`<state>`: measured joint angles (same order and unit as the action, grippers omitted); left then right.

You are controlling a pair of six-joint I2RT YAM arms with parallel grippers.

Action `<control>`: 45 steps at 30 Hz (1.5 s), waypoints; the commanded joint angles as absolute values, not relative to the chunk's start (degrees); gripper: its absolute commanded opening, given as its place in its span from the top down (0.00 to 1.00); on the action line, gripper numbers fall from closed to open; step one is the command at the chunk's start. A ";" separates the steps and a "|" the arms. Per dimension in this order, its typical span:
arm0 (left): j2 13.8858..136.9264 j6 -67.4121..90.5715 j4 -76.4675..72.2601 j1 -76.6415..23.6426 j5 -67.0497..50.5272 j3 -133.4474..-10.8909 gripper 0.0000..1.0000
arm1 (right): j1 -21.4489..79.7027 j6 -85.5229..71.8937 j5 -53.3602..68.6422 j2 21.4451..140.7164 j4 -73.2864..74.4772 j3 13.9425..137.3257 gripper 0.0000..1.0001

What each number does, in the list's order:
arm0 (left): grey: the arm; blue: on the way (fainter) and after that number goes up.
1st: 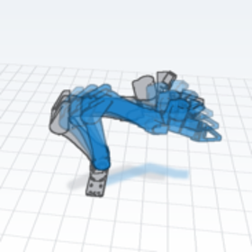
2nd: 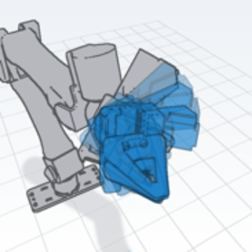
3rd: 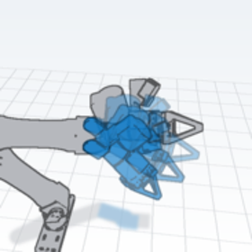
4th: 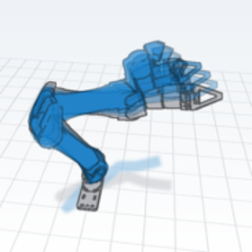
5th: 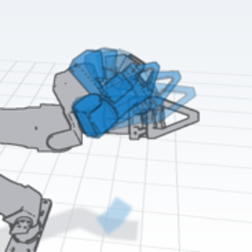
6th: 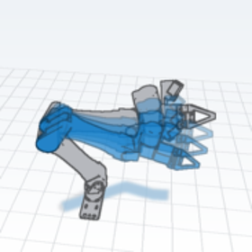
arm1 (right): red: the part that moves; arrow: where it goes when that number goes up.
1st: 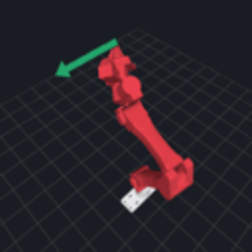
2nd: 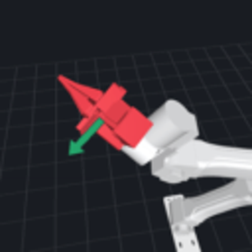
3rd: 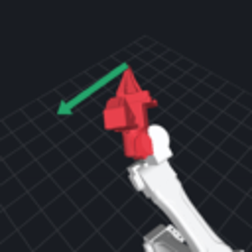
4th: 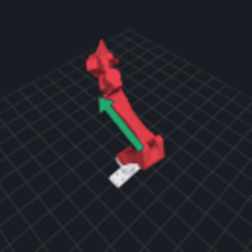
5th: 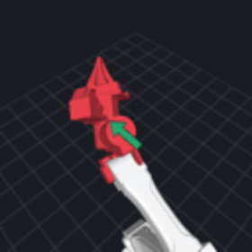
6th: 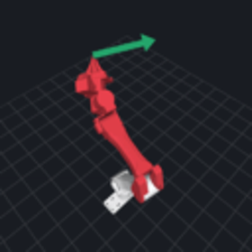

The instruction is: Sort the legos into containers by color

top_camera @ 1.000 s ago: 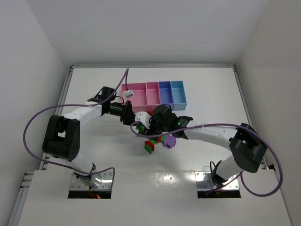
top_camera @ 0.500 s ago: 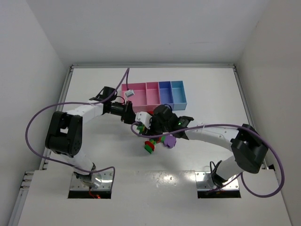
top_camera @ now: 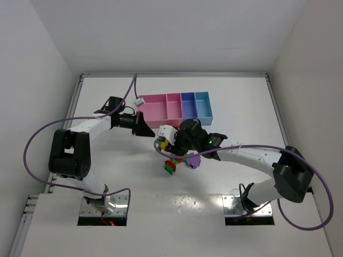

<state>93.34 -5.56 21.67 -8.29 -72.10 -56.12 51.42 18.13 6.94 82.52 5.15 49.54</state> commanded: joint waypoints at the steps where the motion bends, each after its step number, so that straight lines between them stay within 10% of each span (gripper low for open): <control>1: 89.65 -6.86 21.88 -6.59 -74.71 -57.83 1.00 | 50.89 19.07 4.48 79.28 1.76 47.99 1.00; 6: 89.12 -7.38 21.88 -6.06 -76.28 -55.64 0.96 | 50.36 19.07 3.96 79.28 1.23 47.37 1.00; 10: 89.12 -7.38 22.93 -7.21 -77.61 -54.32 0.15 | 50.36 19.07 5.18 79.28 1.23 48.60 1.00; 13: 89.82 -6.86 22.94 -7.21 -77.08 -54.32 0.00 | 50.36 19.07 6.59 79.80 1.85 49.83 1.00; 32: 96.24 -7.47 24.08 -7.73 -81.56 -57.04 0.13 | 51.42 17.31 10.99 82.52 5.19 54.93 1.00; 45: 100.72 -13.54 30.94 -7.73 -89.11 -58.71 0.53 | 51.94 17.31 10.46 83.58 4.13 55.99 1.00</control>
<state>100.22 -10.63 29.52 -7.42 -81.97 -57.28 51.53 17.98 9.89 83.00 6.90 52.69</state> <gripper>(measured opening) 0.470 0.525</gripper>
